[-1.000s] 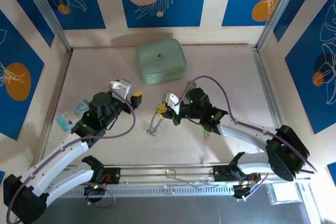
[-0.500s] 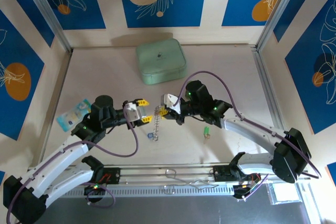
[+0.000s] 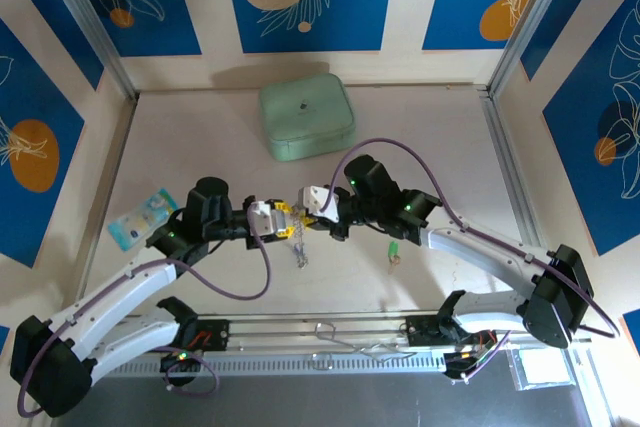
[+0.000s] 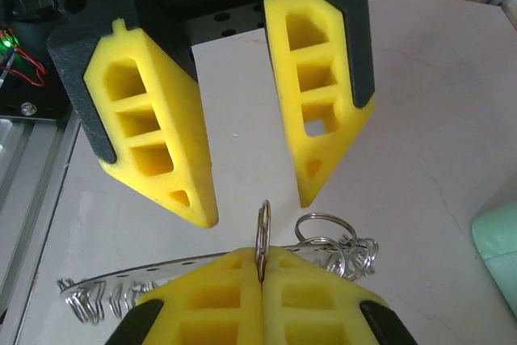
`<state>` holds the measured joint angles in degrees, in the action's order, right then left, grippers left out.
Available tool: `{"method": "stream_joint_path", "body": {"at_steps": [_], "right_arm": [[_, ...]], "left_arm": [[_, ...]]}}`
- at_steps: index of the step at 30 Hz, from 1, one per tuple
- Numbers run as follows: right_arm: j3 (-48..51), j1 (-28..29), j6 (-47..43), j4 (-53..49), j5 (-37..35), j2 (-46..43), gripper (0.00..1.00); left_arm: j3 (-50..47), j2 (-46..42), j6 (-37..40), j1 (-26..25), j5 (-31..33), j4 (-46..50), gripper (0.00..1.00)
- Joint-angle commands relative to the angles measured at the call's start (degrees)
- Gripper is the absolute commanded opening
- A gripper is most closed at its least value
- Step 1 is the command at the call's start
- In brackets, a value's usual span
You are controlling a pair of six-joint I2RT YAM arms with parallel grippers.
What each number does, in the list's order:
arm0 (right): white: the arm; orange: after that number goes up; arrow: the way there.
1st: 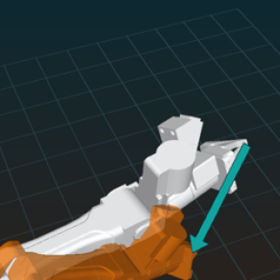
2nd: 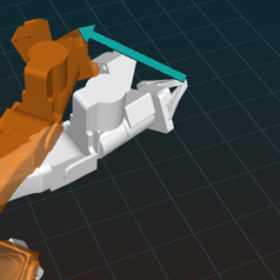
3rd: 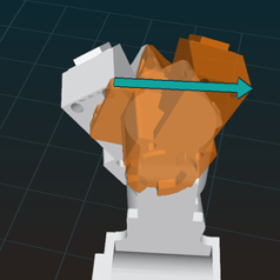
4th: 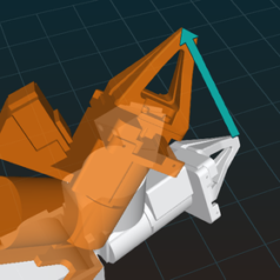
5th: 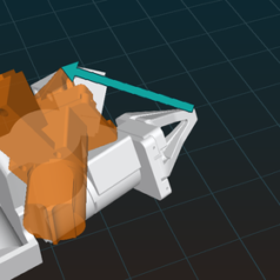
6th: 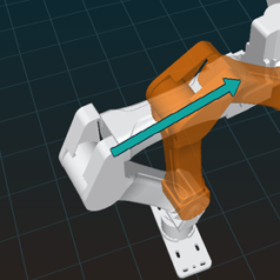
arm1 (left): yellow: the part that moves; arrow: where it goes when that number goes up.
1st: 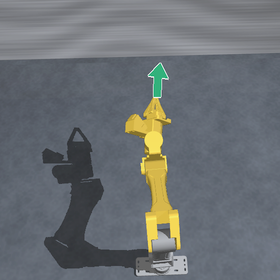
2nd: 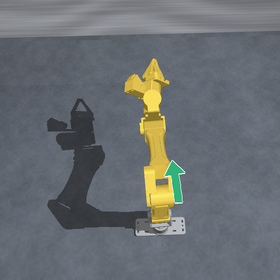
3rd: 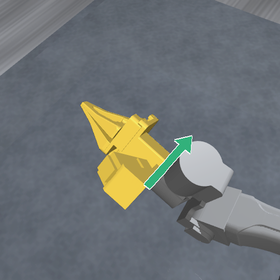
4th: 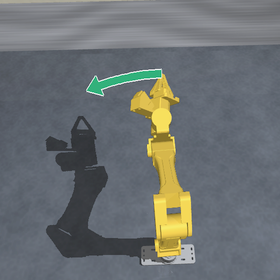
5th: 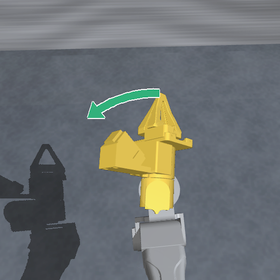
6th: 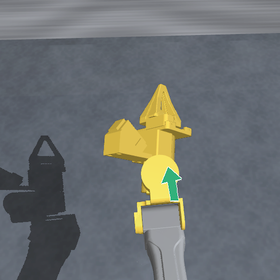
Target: Put the keys on the keyring
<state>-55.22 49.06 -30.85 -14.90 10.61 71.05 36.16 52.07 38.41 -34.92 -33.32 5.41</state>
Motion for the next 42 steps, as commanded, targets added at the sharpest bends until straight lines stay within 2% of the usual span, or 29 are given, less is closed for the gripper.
{"method": "stream_joint_path", "body": {"at_steps": [1,11,20,23,24,26,27,28,30,33,38,42], "right_arm": [[-2.8,1.1,-1.5,-0.7,-2.1,0.3,0.0],[-4.2,3.4,-3.4,-2.8,-7.7,1.5,0.0],[-3.6,3.8,-2.2,-1.2,-5.8,0.4,0.0],[-2.1,2.8,-0.6,0.4,-4.6,-1.1,0.01],[-1.0,2.1,0.6,1.4,-3.4,-1.9,0.06],[2.6,-0.6,4.3,4.5,1.3,-3.9,0.28],[5.1,-2.0,7.1,7.1,3.8,-5.1,0.35],[7.2,-2.9,9.3,9.3,5.6,-6.0,0.37],[11.1,-3.4,12.2,13.6,7.7,-7.5,0.38],[13.0,-3.4,13.8,15.1,8.0,-7.6,0.39],[13.3,-4.2,13.1,14.8,7.1,-7.0,0.38],[12.9,-4.4,12.6,14.5,6.6,-7.2,0.36]], "left_arm": [[2.0,0.9,0.4,-0.8,-3.0,-0.5,0.33],[3.4,1.8,0.5,-1.3,-3.4,1.3,0.22],[4.3,2.5,1.7,-1.9,-1.7,3.5,0.0],[4.3,2.1,1.7,-2.3,-0.8,3.6,0.0],[3.7,1.6,0.7,-2.3,-0.7,2.3,0.0],[1.7,0.4,-2.4,-2.4,-0.6,-2.4,0.0],[-0.2,-0.5,-5.5,-2.4,-0.7,-7.0,0.0],[-1.9,-1.1,-8.3,-2.4,-1.1,-11.4,0.0],[-5.5,-2.0,-13.4,-2.5,-1.6,-20.3,0.0],[-7.8,-2.0,-18.2,-2.5,-1.6,-26.1,0.0],[-9.9,-1.9,-21.0,-2.5,-3.7,-29.0,0.0],[-9.7,-2.2,-19.8,-2.5,-4.7,-27.5,0.0]]}}
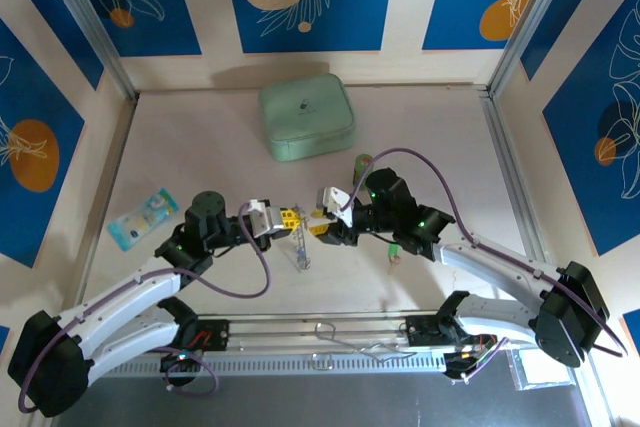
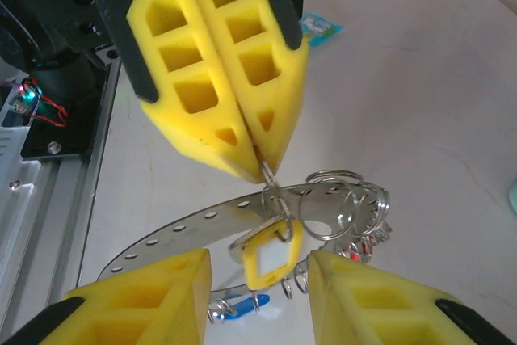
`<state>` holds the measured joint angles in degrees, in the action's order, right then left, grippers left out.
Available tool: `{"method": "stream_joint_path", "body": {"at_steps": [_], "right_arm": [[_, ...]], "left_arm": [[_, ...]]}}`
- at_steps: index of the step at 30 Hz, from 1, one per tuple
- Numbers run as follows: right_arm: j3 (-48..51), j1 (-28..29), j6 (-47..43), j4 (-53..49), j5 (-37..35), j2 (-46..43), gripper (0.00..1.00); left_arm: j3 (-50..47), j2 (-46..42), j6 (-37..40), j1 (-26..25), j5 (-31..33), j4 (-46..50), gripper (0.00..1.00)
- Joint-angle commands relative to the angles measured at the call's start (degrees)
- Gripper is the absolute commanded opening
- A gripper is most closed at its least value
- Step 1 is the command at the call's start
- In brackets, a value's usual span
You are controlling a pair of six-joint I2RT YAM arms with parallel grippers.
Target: Put the keys on the keyring
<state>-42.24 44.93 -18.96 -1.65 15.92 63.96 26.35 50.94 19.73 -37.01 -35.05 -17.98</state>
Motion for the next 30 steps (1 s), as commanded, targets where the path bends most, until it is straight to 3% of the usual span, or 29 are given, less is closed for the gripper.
{"method": "stream_joint_path", "body": {"at_steps": [1,23,30], "right_arm": [[-0.1,-0.3,0.6,1.2,1.2,-0.2,0.36],[-1.6,-0.3,-0.7,-0.2,3.9,0.3,0.06],[-2.1,-0.4,-0.4,-1.8,3.9,2.8,0.02]], "left_arm": [[0.3,-1.2,-0.3,-0.4,-3.3,-3.5,0.0],[1.7,-0.8,3.1,-0.4,-7.0,-1.3,0.0],[3.0,-0.7,2.2,-0.4,-8.3,-1.2,0.0]]}}
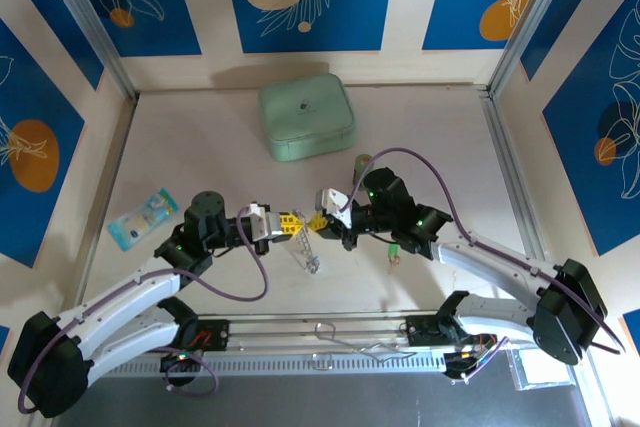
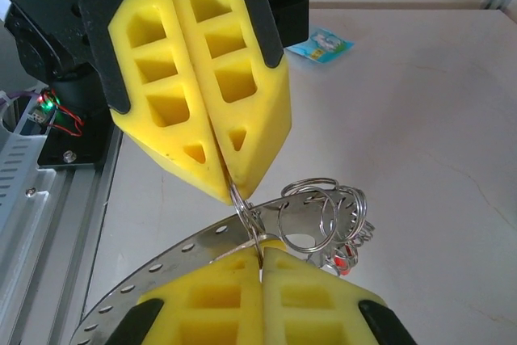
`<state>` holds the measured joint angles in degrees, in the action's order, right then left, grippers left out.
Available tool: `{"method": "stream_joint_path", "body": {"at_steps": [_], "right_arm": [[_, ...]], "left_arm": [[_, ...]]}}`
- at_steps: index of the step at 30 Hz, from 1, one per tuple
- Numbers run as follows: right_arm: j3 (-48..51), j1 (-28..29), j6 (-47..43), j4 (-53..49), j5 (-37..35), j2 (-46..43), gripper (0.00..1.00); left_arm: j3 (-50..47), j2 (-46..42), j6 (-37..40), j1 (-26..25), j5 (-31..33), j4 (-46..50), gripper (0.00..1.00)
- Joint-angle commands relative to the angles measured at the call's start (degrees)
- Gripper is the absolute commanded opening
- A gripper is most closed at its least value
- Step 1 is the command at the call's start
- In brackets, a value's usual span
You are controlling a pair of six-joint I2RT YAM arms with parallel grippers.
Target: Put the keys on the keyring
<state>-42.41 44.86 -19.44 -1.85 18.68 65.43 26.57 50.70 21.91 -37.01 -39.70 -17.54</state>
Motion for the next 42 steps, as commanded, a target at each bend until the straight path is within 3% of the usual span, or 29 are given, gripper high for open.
{"method": "stream_joint_path", "body": {"at_steps": [1,5,8,11,17,33,38,40,42], "right_arm": [[-2.0,-0.2,0.3,-1.5,1.5,1.6,0.02],[-2.2,0.0,0.8,-1.4,1.7,1.8,0.03],[-1.5,-0.4,1.0,-0.6,1.1,0.1,0.16],[0.0,-0.5,-0.2,0.5,1.9,-2.1,0.23],[0.5,0.1,-0.4,3.1,4.8,-2.7,0.24],[-0.9,1.4,-0.2,4.8,4.7,-0.3,0.12],[-1.6,1.4,-1.5,2.8,4.5,-0.9,0.0],[-2.0,1.4,-2.5,0.9,3.8,-1.2,0.0],[-2.9,1.4,-3.8,-1.8,2.8,-1.6,0.0]], "left_arm": [[2.9,-0.6,0.2,-0.4,-3.6,-1.4,0.0],[2.9,-1.0,0.7,-0.5,-3.3,-1.1,0.0],[2.6,-1.2,0.9,-0.5,-3.2,-1.0,0.0],[1.8,-1.1,0.5,-0.5,-3.3,-1.8,0.0],[1.1,-0.5,-0.9,-0.7,-3.5,-4.2,0.0],[0.9,-0.1,-0.9,-1.3,-3.0,-4.7,0.0],[1.3,-0.7,1.2,-1.2,-0.3,-1.4,0.0],[1.9,-1.5,2.3,-1.2,2.9,1.3,0.21],[3.2,-2.3,3.7,-1.3,5.6,5.7,0.26]]}}
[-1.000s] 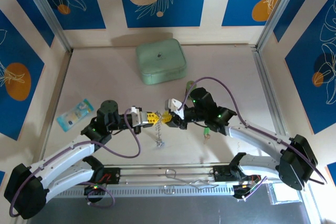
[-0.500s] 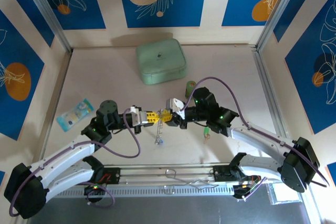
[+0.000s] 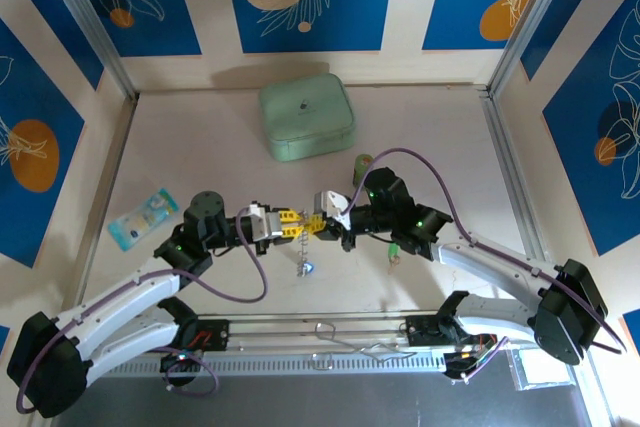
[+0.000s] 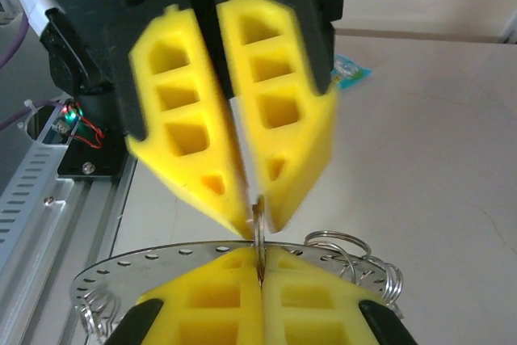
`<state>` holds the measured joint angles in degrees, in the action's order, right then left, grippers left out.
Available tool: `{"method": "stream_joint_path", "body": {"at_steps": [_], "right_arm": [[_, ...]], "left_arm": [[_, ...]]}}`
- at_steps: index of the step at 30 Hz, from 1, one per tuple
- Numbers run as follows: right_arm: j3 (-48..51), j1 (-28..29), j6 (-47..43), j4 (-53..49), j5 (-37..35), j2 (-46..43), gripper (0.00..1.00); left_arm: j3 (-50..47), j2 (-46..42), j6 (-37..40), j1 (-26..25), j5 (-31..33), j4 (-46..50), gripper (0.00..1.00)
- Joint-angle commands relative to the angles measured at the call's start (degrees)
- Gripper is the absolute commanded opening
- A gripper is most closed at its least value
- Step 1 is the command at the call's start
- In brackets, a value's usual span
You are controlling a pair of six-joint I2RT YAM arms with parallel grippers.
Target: Put the keys on the keyring
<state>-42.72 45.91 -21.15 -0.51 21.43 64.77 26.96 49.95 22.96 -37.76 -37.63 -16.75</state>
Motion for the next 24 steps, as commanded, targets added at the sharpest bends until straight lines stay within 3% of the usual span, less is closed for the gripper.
{"method": "stream_joint_path", "body": {"at_steps": [1,5,13,24], "right_arm": [[-3.2,0.4,-2.8,-5.0,-0.6,-0.9,0.0],[-6.5,1.2,-6.3,-12.3,-3.6,-0.3,0.0],[-12.1,3.2,-8.1,-19.4,-9.1,1.6,0.0],[-14.4,5.5,-9.3,-21.0,-12.6,3.8,0.0]], "left_arm": [[3.9,-1.8,4.0,-0.6,3.8,8.2,0.29],[7.9,-0.6,7.6,-1.0,5.1,18.1,0.3],[9.1,0.8,6.5,-1.6,1.8,17.5,0.36],[8.8,0.2,7.5,-1.6,3.1,20.0,0.37]]}}
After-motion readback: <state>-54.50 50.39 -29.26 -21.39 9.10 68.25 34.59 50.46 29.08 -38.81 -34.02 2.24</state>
